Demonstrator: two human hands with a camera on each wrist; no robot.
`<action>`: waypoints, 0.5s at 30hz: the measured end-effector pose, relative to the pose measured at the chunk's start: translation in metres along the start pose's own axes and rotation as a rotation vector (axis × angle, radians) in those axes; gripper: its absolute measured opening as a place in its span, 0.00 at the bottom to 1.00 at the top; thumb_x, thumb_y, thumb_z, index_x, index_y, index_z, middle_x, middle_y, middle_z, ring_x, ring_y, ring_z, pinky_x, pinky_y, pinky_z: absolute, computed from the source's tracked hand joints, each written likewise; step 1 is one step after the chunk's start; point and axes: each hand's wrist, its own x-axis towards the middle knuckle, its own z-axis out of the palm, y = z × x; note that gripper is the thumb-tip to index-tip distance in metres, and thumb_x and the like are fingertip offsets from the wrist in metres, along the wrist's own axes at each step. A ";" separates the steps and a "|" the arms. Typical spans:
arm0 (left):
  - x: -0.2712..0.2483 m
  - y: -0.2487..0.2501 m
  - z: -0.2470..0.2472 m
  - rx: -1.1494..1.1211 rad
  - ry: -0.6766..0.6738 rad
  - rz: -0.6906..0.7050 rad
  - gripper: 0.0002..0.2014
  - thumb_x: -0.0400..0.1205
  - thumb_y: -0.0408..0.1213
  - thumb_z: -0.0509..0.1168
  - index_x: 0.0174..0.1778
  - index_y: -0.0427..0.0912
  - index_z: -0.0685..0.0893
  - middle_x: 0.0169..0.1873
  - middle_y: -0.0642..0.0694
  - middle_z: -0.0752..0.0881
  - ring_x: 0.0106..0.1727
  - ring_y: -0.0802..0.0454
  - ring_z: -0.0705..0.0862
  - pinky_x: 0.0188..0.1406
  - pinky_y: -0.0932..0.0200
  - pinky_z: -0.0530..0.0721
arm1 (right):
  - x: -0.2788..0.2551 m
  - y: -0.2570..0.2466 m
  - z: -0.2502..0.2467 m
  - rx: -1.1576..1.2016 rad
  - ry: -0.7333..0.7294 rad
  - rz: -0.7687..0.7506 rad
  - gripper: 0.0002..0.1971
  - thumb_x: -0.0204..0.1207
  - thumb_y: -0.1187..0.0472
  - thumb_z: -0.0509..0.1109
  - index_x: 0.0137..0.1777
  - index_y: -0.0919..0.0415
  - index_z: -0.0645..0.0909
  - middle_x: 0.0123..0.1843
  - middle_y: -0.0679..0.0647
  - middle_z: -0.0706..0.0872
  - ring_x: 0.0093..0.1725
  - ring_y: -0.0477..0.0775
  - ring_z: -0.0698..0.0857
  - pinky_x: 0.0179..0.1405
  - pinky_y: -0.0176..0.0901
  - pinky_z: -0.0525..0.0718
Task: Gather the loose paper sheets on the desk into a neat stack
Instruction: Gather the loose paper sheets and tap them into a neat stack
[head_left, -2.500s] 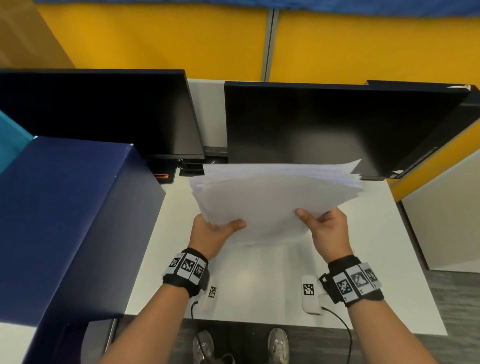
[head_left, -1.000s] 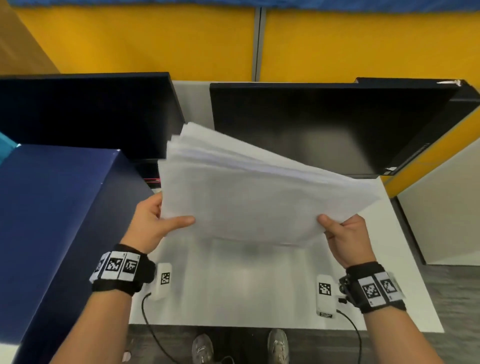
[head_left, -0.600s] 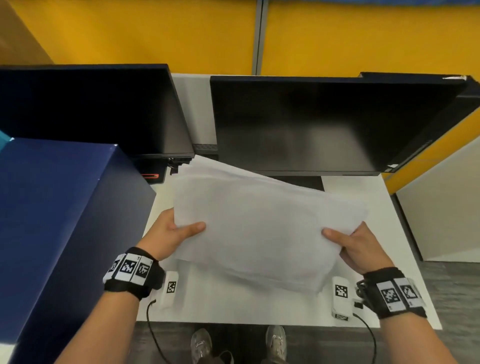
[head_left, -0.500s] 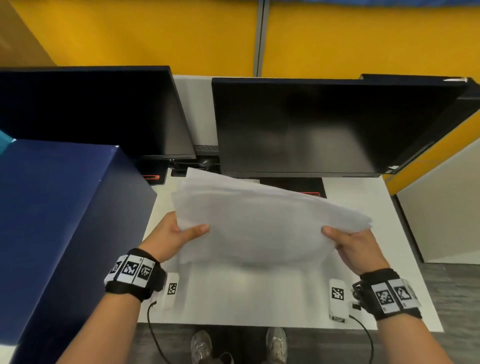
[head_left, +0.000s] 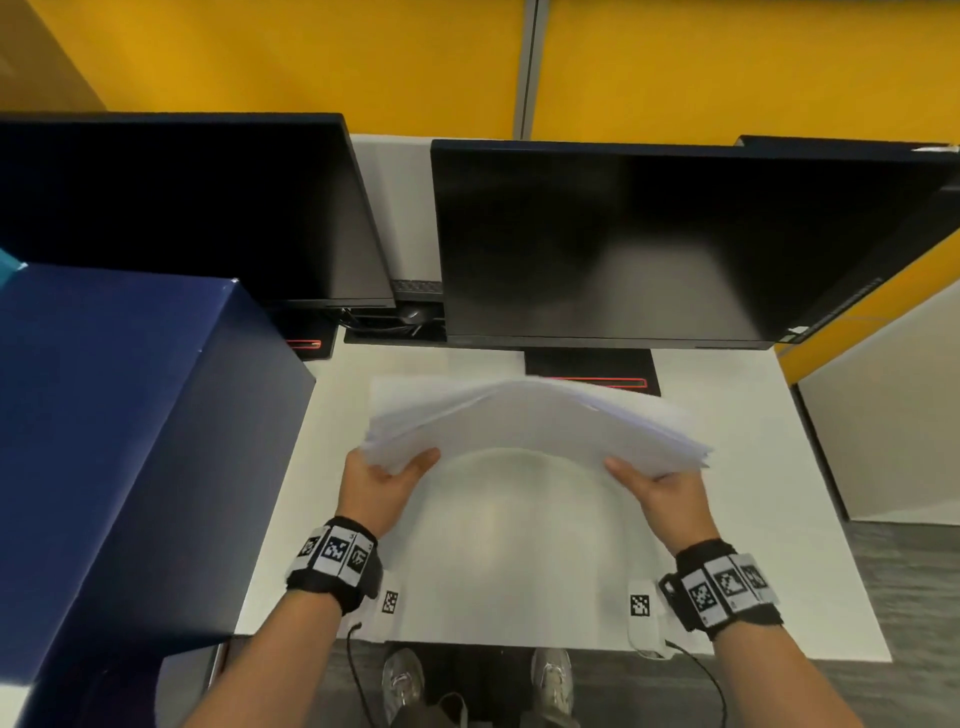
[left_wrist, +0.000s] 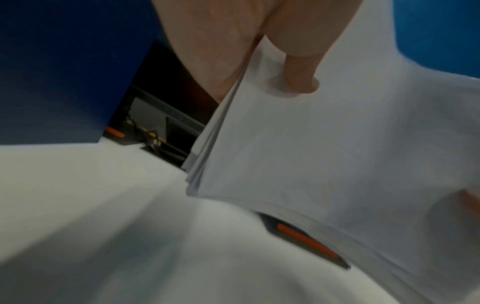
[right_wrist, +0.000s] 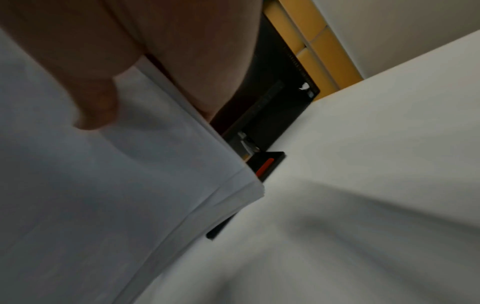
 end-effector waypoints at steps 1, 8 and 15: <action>0.000 -0.006 0.003 0.021 -0.007 -0.026 0.15 0.71 0.31 0.81 0.45 0.54 0.86 0.35 0.65 0.91 0.41 0.70 0.89 0.42 0.76 0.83 | 0.003 0.010 -0.001 -0.022 -0.060 0.035 0.16 0.67 0.63 0.83 0.52 0.47 0.85 0.50 0.51 0.92 0.51 0.52 0.91 0.49 0.38 0.90; 0.006 -0.003 0.007 0.019 0.016 -0.056 0.11 0.73 0.29 0.79 0.44 0.47 0.87 0.29 0.68 0.89 0.35 0.76 0.86 0.37 0.80 0.80 | 0.009 0.009 -0.004 -0.040 0.053 0.061 0.08 0.72 0.65 0.79 0.43 0.49 0.87 0.35 0.35 0.92 0.38 0.32 0.90 0.47 0.32 0.85; 0.003 -0.002 0.007 0.019 0.069 -0.012 0.18 0.67 0.39 0.84 0.48 0.37 0.89 0.35 0.52 0.90 0.41 0.54 0.90 0.41 0.68 0.86 | 0.007 0.017 -0.002 0.000 0.060 0.041 0.15 0.68 0.60 0.82 0.54 0.61 0.86 0.44 0.42 0.92 0.43 0.37 0.90 0.46 0.34 0.87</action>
